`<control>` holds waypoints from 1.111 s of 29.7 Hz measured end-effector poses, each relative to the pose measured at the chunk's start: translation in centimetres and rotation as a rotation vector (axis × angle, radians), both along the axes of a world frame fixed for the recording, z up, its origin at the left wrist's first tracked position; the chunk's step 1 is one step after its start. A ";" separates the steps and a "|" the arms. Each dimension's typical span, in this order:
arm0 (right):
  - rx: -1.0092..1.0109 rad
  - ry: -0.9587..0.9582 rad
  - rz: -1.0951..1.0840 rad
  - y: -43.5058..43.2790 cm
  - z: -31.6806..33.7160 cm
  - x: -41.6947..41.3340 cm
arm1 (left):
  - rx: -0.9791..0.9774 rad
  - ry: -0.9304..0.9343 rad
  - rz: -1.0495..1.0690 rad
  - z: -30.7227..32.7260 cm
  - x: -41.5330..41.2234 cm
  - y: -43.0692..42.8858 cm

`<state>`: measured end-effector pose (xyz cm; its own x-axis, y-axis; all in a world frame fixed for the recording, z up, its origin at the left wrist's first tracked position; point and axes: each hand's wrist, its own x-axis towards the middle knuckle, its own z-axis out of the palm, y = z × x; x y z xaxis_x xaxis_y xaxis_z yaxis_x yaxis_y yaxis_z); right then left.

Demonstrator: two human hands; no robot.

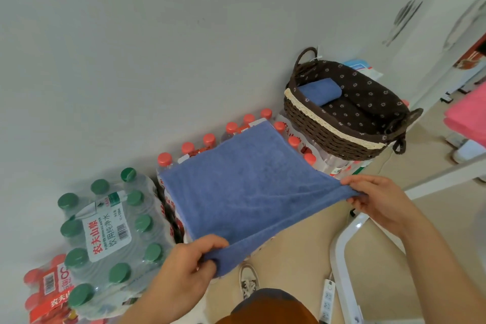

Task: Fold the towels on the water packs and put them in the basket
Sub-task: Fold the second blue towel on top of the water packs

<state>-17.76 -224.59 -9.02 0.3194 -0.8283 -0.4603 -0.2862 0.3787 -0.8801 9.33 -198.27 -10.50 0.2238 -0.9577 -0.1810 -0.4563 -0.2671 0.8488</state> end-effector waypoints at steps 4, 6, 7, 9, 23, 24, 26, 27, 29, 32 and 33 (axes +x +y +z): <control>0.060 -0.084 0.268 -1.0 0.9 -1.1 | -0.034 0.309 0.217 0.5 0.7 -0.2; -0.040 -0.002 0.277 -1.4 1.5 -0.2 | -0.054 0.468 0.403 0.4 1.4 -0.6; -0.112 0.053 0.262 -1.6 1.8 0.5 | -0.064 0.533 0.492 0.3 1.6 -0.9; -0.252 0.133 0.240 -2.3 2.2 1.9 | -0.078 0.599 0.650 0.3 1.9 -1.5; -0.313 0.263 0.389 -7.3 1.6 11.7 | 0.255 -0.317 0.468 -1.1 1.4 -5.0; -0.316 0.269 0.397 -7.5 1.6 12.0 | 0.274 -0.320 0.475 -1.1 1.5 -5.1; -0.323 0.281 0.415 -8.0 1.5 12.5 | 0.282 -0.233 0.495 -0.9 1.8 -5.2; -0.332 0.290 0.423 -8.3 1.5 12.7 | 0.263 -0.139 0.514 -0.6 1.9 -5.2; -0.364 0.298 0.432 -8.8 1.6 12.9 | 0.180 0.153 0.567 0.4 2.4 -4.8; -0.444 0.287 0.454 -9.7 1.8 13.3 | 0.030 0.578 0.639 2.3 3.6 -4.1; -0.461 0.270 0.454 -9.9 1.8 13.6 | -0.020 0.647 0.682 2.7 4.0 -4.0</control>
<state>-4.19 -234.52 -7.21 0.6038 -0.7699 -0.2063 -0.5591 -0.2246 -0.7981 13.34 -202.26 -7.78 0.5991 -0.6613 -0.4513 0.3552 -0.2856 0.8901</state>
